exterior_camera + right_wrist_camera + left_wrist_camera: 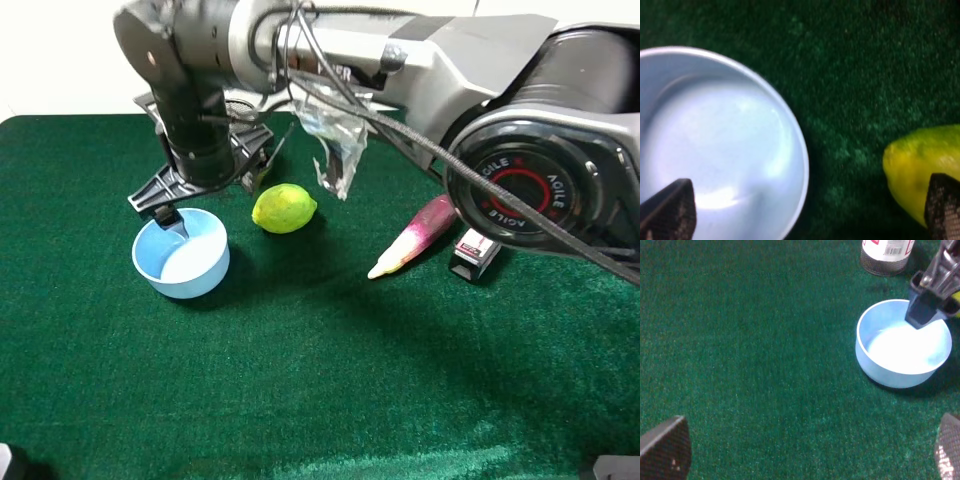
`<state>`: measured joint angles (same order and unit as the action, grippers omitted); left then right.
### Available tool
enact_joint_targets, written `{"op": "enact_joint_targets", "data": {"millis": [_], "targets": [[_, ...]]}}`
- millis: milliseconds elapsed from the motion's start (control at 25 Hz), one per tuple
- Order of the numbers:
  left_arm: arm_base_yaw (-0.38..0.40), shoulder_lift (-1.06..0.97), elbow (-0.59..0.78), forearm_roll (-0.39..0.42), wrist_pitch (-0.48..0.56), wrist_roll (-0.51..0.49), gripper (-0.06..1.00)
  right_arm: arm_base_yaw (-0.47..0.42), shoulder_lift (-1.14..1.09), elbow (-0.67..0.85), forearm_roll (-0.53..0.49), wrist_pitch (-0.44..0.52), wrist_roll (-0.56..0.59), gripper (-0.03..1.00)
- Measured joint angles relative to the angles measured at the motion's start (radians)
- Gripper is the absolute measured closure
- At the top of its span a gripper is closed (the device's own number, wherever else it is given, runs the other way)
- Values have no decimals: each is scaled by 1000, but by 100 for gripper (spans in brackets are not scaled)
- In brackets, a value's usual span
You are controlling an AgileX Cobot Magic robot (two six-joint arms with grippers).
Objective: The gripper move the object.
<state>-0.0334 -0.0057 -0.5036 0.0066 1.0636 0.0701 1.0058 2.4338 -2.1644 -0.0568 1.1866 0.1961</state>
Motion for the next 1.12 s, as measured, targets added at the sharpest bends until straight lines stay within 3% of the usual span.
{"op": "enact_joint_targets", "data": {"millis": [640,1120], "targets": [[0,0,0,1,0,0,-5,0,-187,-26,118,28,-80,27],[0,0,0,1,0,0,-5,0,-469,333,105,29,-120,27]]}}
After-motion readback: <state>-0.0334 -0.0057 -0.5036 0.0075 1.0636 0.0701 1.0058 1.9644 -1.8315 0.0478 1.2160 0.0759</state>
